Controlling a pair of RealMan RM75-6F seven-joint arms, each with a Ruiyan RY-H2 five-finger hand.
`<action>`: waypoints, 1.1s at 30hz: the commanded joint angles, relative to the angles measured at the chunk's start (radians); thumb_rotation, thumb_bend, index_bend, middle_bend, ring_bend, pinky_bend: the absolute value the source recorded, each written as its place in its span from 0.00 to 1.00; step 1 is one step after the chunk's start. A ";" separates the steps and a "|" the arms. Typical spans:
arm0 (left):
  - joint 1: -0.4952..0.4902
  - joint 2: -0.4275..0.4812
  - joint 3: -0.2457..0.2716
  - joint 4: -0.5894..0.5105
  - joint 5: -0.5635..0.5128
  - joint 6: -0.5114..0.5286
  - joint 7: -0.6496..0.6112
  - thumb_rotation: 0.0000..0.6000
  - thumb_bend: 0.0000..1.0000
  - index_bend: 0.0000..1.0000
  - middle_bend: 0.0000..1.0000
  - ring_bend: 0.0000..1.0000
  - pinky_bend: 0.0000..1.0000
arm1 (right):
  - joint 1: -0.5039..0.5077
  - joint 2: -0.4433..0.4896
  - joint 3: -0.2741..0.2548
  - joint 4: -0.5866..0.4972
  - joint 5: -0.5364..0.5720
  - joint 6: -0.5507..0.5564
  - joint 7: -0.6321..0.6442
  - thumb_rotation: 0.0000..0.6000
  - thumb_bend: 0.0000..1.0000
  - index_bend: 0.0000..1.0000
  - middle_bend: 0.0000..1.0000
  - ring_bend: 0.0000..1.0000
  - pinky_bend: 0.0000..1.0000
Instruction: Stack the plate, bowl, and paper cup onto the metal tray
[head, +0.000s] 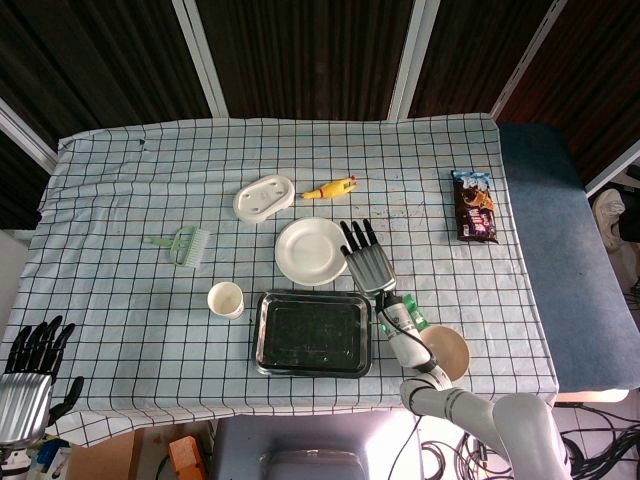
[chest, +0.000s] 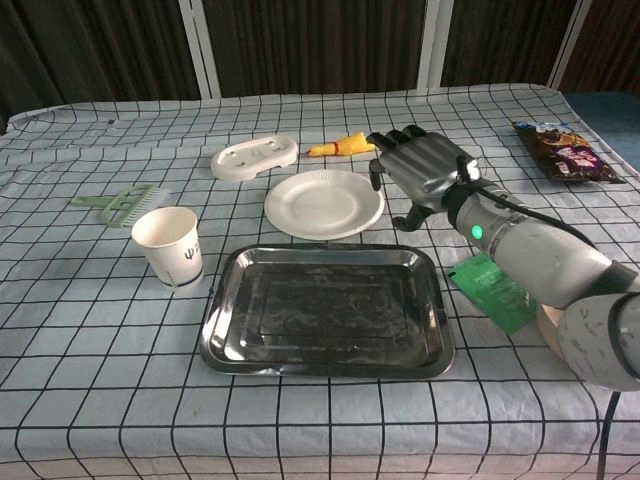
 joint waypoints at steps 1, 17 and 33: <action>0.001 -0.001 0.000 0.006 0.005 0.006 -0.009 1.00 0.34 0.00 0.00 0.00 0.02 | 0.000 -0.001 -0.007 0.001 -0.001 0.000 -0.006 1.00 0.21 0.36 0.00 0.00 0.00; 0.004 0.006 -0.014 0.003 -0.023 0.007 -0.033 1.00 0.34 0.00 0.00 0.00 0.02 | 0.074 -0.103 0.000 0.151 0.001 -0.043 0.054 1.00 0.20 0.42 0.00 0.00 0.00; 0.009 0.011 -0.015 0.005 -0.019 0.022 -0.047 1.00 0.34 0.00 0.00 0.00 0.01 | 0.143 -0.219 0.030 0.305 0.019 -0.072 0.116 1.00 0.20 0.51 0.00 0.00 0.00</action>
